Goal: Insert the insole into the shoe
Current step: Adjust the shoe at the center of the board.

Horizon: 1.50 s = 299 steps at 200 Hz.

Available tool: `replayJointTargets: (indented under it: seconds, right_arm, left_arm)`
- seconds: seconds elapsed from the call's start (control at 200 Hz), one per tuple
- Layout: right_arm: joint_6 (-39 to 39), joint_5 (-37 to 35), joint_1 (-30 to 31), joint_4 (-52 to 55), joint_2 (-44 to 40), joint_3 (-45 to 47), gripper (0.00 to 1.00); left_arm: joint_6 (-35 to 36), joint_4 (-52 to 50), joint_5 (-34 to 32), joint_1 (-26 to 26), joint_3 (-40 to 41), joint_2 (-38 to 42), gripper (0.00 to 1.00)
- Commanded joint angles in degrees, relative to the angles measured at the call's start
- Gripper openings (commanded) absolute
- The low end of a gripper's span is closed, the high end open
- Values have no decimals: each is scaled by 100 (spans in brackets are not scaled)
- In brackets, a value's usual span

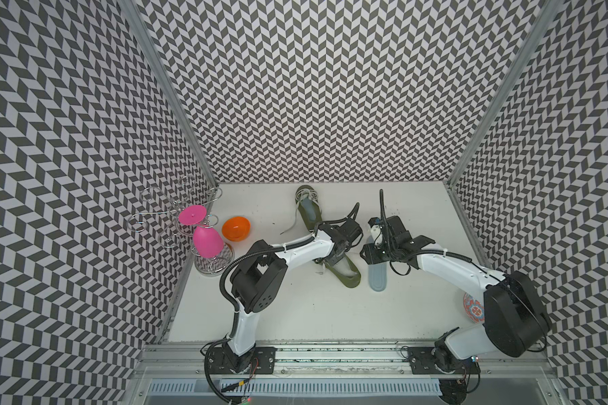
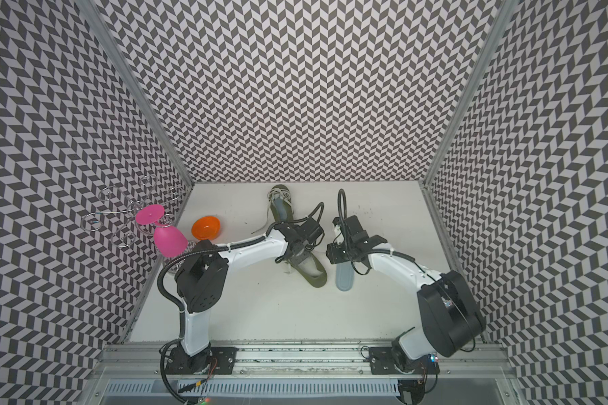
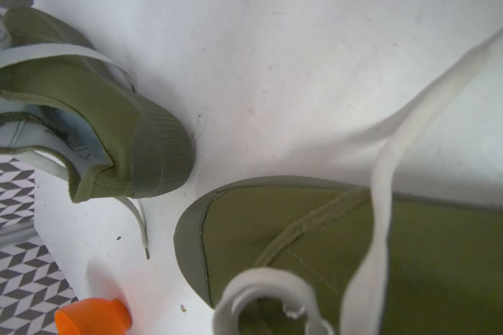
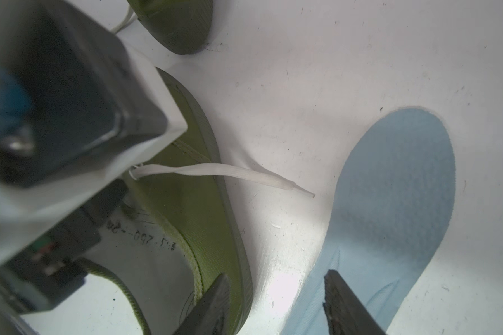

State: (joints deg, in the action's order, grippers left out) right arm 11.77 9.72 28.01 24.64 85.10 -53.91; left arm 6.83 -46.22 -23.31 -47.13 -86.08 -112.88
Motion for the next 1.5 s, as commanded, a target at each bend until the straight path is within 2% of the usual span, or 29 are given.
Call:
replayJointTargets:
  seconds: [0.0, 0.15, 0.32, 0.626, 0.966, 1.107, 1.232, 1.492]
  right_arm:
    - [-102, 171, 4, -10, 51, -105, 53]
    - [-134, 386, 28, 48, -16, -42, 54]
    - [-283, 664, 60, 81, -89, 16, 54]
    - [-125, 632, 499, -150, 124, -237, 57]
    - [34, 477, 801, -471, 630, -379, 57]
    - [132, 229, 803, -661, 745, -189, 55]
    - [258, -189, 716, -720, 754, -82, 49]
    - [213, -305, 294, -778, 677, 100, 40]
  left_arm:
    - [2, 179, 629, 135, -120, 466, 11]
    - [-49, 283, 1129, 343, -69, 594, 0]
    - [-206, 557, 1707, 586, 84, 855, 0]
    - [-291, 714, 1748, 627, 375, 908, 0]
    - [-938, 1106, 2100, 615, 789, 969, 1]
    - [-1078, 1215, 2167, 618, 917, 1052, 1]
    - [-1095, 1277, 2188, 618, 1045, 1123, 1]
    - [-1223, 1422, 2295, 626, 1394, 1277, 1]
